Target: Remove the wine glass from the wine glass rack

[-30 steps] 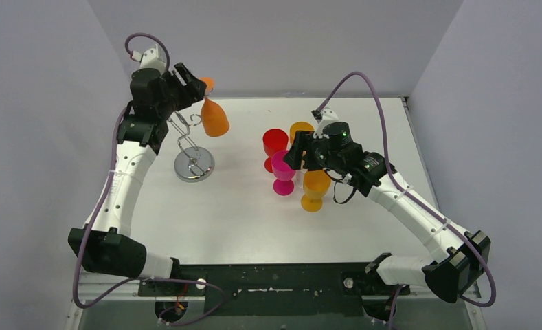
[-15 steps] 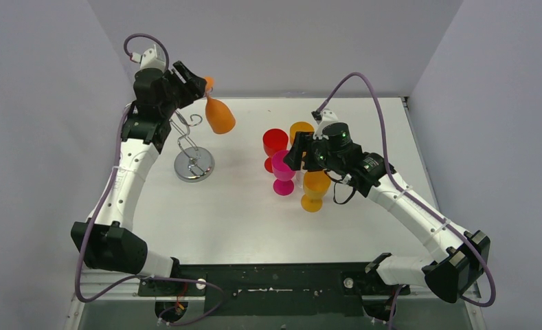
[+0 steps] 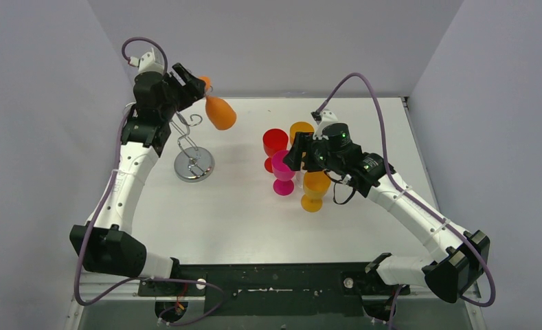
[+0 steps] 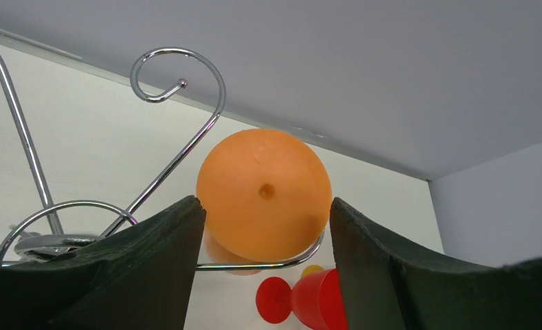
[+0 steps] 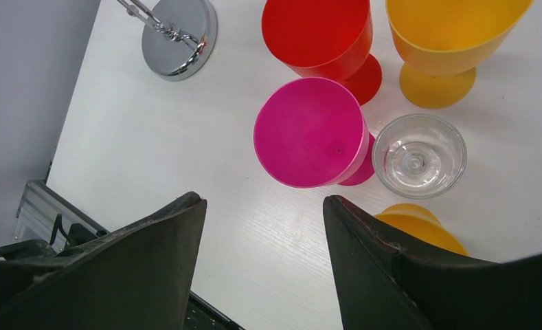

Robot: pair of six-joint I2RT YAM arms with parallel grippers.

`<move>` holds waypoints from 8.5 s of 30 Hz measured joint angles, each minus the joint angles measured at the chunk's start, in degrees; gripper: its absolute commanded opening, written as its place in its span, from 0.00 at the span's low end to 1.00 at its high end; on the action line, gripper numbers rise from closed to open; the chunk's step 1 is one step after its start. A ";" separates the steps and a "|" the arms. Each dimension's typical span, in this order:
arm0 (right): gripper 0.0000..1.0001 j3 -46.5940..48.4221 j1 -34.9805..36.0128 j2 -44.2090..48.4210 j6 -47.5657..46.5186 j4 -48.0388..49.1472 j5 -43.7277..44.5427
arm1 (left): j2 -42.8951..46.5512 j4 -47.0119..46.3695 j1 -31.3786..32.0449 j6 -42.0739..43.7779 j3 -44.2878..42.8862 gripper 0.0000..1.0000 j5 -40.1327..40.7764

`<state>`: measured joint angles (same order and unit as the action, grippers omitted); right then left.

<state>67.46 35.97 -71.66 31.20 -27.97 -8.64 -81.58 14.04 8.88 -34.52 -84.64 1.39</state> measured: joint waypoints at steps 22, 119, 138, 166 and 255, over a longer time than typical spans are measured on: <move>0.64 -0.37 0.00 0.00 0.02 0.28 -0.66 | 1.14 -0.02 -0.04 -2.47 1.16 0.60 -0.13; 0.65 -1.62 0.00 0.22 2.49 0.07 -0.63 | 3.39 -24.00 -10.10 -25.05 11.85 0.00 -16.37; 0.66 -2.69 0.00 1.57 2.32 1.46 -0.81 | -7.65 -41.27 -5.22 -29.51 7.30 0.00 -30.64; 0.66 -13.77 0.00 14.47 2.36 20.52 -9.66 | 3.76 -50.95 3.65 -17.55 17.38 0.00 -52.26; 0.53 -14.29 6.40 9.25 2.36 36.74 -25.73 | 32.48 -46.07 18.47 -9.99 52.74 0.00 -48.92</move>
<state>53.17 42.37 -62.41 33.56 8.78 -34.37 -49.10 -32.03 27.35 -44.51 -31.90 -47.53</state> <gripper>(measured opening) 0.470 0.023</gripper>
